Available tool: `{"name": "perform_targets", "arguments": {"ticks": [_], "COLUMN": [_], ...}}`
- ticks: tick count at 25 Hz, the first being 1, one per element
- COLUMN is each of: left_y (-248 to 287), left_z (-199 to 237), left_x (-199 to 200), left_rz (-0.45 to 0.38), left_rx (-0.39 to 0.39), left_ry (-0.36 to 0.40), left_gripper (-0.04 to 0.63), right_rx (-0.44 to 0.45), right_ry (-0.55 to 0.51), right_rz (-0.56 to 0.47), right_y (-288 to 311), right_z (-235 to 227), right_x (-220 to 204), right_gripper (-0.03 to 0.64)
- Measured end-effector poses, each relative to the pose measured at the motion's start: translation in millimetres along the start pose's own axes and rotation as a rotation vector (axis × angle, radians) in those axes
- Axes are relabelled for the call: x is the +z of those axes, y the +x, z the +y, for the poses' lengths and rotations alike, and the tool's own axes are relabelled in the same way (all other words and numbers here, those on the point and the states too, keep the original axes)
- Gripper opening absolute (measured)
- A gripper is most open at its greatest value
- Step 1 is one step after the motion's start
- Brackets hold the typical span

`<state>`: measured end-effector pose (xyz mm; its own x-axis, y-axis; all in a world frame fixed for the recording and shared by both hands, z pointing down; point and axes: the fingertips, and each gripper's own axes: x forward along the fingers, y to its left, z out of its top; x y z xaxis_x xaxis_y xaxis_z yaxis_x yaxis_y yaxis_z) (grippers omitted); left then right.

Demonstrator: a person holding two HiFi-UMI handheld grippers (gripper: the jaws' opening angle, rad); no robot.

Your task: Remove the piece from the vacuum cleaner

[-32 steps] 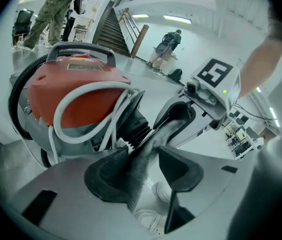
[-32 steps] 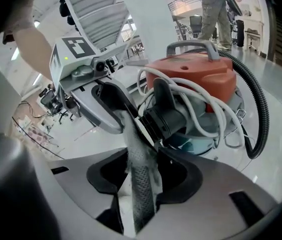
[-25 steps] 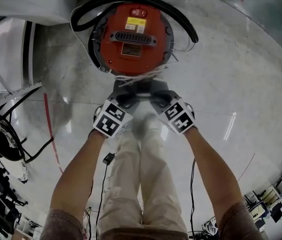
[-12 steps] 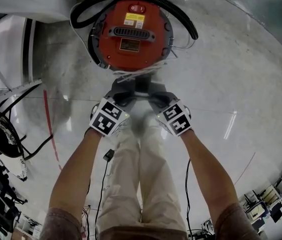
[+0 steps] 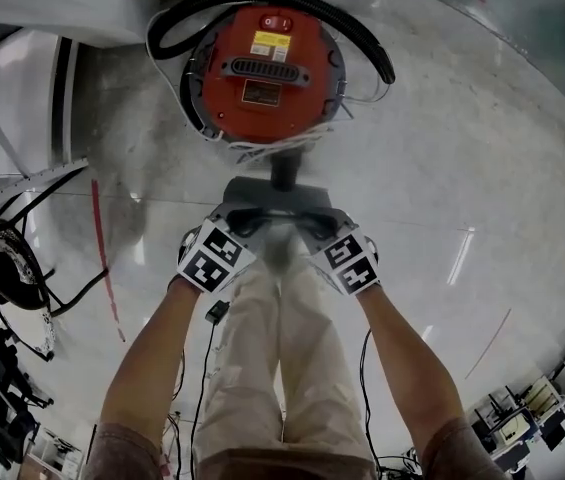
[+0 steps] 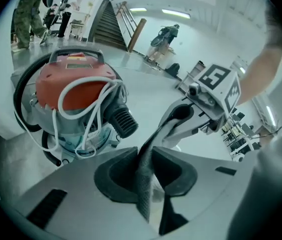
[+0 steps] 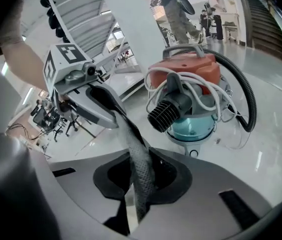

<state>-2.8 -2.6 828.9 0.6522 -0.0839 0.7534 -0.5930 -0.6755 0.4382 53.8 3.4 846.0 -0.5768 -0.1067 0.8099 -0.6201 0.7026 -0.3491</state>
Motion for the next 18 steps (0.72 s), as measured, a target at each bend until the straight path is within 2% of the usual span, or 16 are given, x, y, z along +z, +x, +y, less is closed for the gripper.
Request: {"name": "perform_targets", "arguments": {"ticks": [9,14,18], "left_y": [-55,-98,-144], "left_z": [-42,-35,-44], "left_x": [41,106,152], "left_rz": [-0.043,-0.112,-0.169], "left_rx": [0.037,0.09,0.1], "left_ry": [0.01,0.077,0.091], "left_gripper": [0.083,0.086,0.083], "right_rx": [-0.015,-0.049,-0.066], "right_ry": [0.062,0.008,-0.037], "right_rz": [-0.056,-0.156,-0.224], "right_y": [-69,-110,-157], "right_z": [29,16,17], "right_x": [24,88,137], "right_gripper": [0.043,0.043,0.045]}}
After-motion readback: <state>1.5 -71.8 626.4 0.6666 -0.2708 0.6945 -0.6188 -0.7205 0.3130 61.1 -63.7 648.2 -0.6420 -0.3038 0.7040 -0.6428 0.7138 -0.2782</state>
